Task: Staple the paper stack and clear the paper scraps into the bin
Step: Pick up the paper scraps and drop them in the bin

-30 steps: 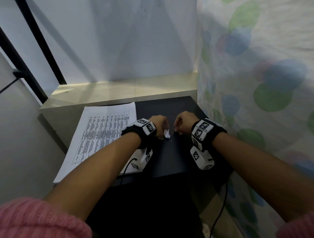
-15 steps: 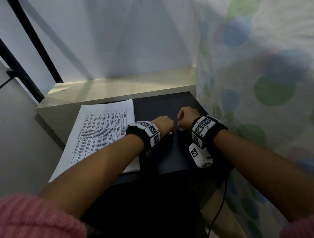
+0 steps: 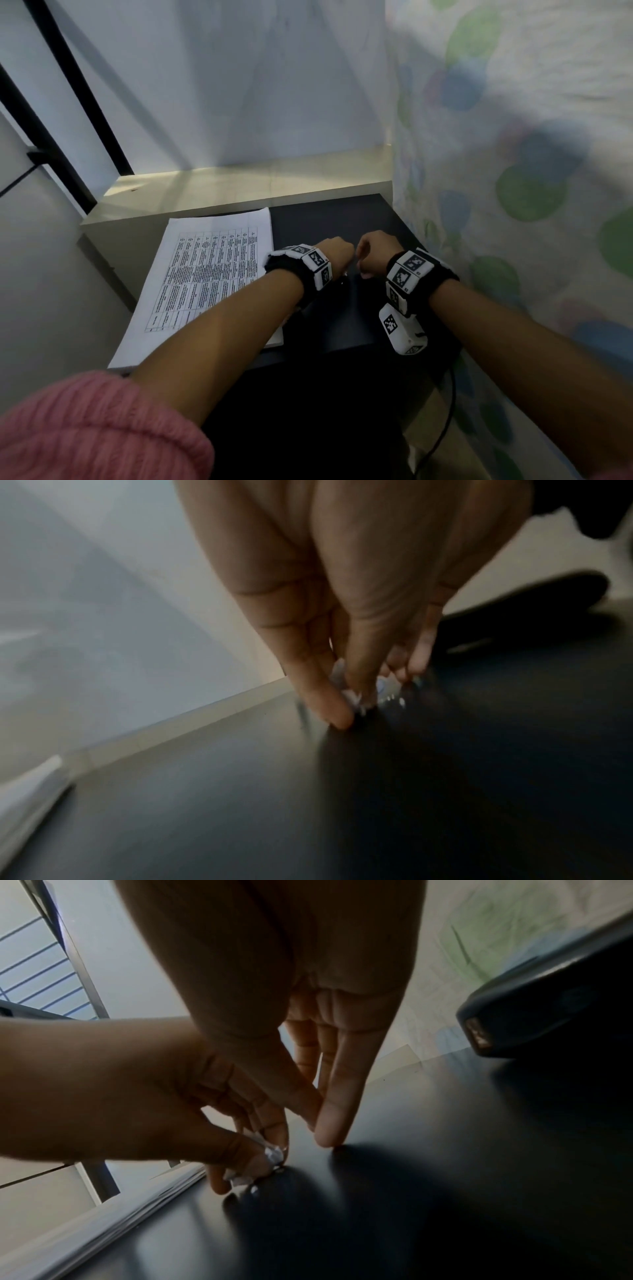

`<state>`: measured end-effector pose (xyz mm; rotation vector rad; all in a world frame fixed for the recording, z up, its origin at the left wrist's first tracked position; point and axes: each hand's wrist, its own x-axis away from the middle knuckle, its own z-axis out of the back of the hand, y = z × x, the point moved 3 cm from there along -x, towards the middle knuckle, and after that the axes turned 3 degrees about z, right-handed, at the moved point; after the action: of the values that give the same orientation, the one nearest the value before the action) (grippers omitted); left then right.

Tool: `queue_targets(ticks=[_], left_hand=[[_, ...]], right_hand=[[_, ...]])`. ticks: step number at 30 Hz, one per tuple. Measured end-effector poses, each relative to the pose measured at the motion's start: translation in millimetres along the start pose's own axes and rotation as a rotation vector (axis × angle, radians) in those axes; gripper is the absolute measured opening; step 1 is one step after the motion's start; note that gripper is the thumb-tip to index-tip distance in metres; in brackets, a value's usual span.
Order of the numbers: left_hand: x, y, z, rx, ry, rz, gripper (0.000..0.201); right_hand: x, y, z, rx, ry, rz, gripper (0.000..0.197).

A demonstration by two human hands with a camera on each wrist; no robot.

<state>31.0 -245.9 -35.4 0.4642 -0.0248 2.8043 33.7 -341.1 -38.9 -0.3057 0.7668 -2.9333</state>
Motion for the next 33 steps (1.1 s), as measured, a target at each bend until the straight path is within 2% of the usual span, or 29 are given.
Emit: queue_targets(ticks=[3,6,10,16,25,29,33], left_hand=[[-1.1,-14.2,-0.1,0.176,0.054,0.035,0.028],[-0.3,-31.8,-6.6,0.338,0.052,0.090,0.023],[3.6,-52.5,-10.8,0.468,0.031,0.117,0.021],[17.4,-77.6,-4.7,0.489,0.137,0.131,0.019],[40.3,-97.0,-9.9,0.578,0.182,0.131,0.017],[52.5,-101.2,-15.6,0.616,0.184,0.161,0.017],[67.7,-106.8,-17.8,0.643,0.172,0.194,0.019]], right_hand=[[0.7,-4.4,-1.2,0.024,-0.015,0.018,0.031],[3.2,-7.4,-5.2,0.042,-0.055,0.037,0.012],[1.0,-19.0,-12.0,0.132,-0.117,0.059,0.024],[-6.2,-34.9,-17.0,0.328,-0.170,0.042,0.028],[6.5,-51.0,-36.4,0.491,-0.245,0.049,0.037],[11.2,-54.6,-37.0,0.454,-0.219,0.041,0.039],[11.5,-45.6,-33.1,0.344,-0.181,0.037,0.032]])
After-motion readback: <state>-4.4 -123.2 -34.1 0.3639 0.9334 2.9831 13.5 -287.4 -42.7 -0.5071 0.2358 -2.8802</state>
